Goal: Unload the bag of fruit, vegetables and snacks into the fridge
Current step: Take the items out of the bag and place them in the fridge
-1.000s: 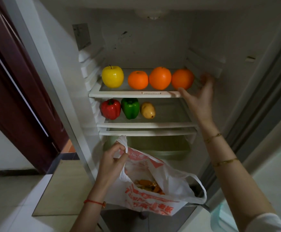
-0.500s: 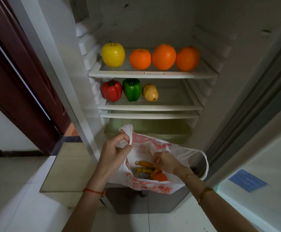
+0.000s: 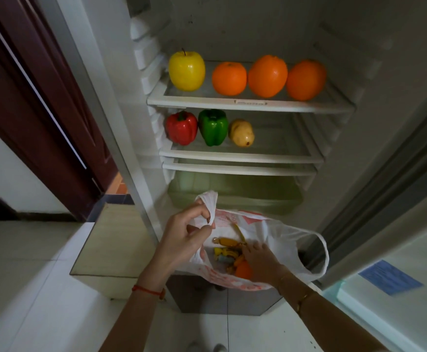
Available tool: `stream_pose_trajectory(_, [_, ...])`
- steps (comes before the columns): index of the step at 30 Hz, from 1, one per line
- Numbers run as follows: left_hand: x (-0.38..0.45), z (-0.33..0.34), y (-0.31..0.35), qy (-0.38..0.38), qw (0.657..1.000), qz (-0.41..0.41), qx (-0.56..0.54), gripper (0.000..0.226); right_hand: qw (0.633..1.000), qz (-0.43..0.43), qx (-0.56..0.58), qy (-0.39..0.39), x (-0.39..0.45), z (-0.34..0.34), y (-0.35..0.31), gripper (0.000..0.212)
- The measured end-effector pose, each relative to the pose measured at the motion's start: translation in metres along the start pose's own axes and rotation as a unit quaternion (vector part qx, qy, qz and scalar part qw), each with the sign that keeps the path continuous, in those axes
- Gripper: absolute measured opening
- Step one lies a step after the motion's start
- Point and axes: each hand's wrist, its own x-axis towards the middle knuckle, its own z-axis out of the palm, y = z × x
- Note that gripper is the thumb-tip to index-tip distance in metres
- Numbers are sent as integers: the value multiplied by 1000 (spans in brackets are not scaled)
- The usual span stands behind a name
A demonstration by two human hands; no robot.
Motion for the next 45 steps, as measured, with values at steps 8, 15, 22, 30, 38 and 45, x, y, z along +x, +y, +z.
stream_pose_trajectory(8, [6, -1, 2, 4, 1000, -1, 10, 23, 905, 19, 425, -9, -10, -35, 4, 65])
stream_pose_trajectory(15, [12, 5, 8, 31, 999, -8, 4, 15, 743, 11, 648, 168, -40, -111, 9, 66])
stream_pose_trajectory(22, [22, 8, 14, 35, 999, 9, 1, 15, 655, -38, 685, 316, -78, -181, 18, 68])
stream_pose_trajectory(30, [31, 11, 7, 33, 999, 9, -1, 22, 577, 21, 607, 546, -94, -278, 57, 70])
stream_pose_trajectory(38, [31, 11, 6, 38, 999, 24, 11, 38, 618, 140, 539, 555, -73, -322, 103, 75])
stream_pose_trajectory(45, [36, 7, 2, 46, 998, 21, 26, 32, 612, 152, 539, 558, -49, -321, 121, 68])
